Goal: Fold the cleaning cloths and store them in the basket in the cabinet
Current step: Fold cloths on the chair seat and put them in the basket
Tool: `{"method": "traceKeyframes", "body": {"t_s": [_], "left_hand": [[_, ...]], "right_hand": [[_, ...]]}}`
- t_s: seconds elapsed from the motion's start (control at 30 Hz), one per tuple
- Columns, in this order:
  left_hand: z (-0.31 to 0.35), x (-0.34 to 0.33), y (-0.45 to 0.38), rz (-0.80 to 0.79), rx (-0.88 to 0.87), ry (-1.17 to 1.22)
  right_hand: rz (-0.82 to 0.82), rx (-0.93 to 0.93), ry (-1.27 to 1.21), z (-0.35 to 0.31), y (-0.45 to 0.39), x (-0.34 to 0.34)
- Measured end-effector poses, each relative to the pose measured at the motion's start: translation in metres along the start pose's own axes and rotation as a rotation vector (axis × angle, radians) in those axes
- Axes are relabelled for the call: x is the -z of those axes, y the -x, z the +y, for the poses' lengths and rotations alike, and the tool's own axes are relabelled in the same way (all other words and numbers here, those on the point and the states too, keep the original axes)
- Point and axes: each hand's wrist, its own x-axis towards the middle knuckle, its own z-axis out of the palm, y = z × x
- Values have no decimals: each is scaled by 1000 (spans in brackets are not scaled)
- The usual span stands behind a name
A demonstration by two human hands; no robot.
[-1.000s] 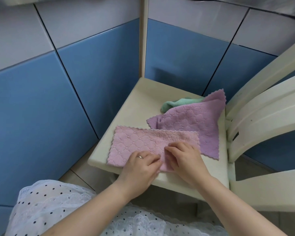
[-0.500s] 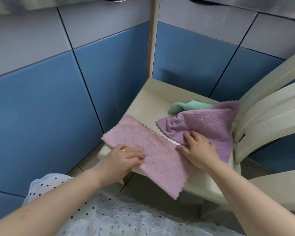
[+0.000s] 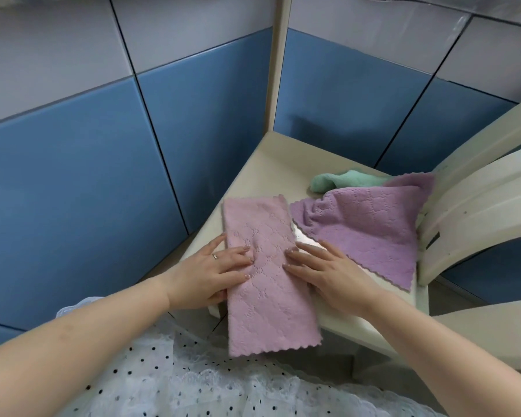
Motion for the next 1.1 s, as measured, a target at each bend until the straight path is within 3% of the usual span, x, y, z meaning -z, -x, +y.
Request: {"method": "traceKeyframes", "body": {"t_s": [0.13, 0.3, 0.43, 0.5, 0.57, 0.7, 0.77, 0.97, 1.1], "left_hand": [[6, -6, 8, 13, 78, -23], [15, -11, 11, 38, 131, -77], [15, -8, 12, 29, 122, -25], [15, -3, 11, 70, 167, 109], [19, 8, 7, 186, 309, 280], [23, 28, -10, 262, 847, 779], [22, 31, -20, 328, 917, 897], [12, 33, -42, 253, 1133, 805], [4, 33, -51, 152, 1164, 735]], "right_hand": [[67, 43, -69, -11, 18, -4], [-32, 104, 14, -27, 32, -16], [137, -15, 3, -50, 27, -24], [246, -84, -110, -57, 25, -25], [350, -198, -314, -60, 20, -22], [444, -601, -888, -64, -2, 5], [488, -751, -954, -59, -16, 15], [279, -949, -946, -34, -45, 12], [153, -998, -925, -20, -56, 13]]}}
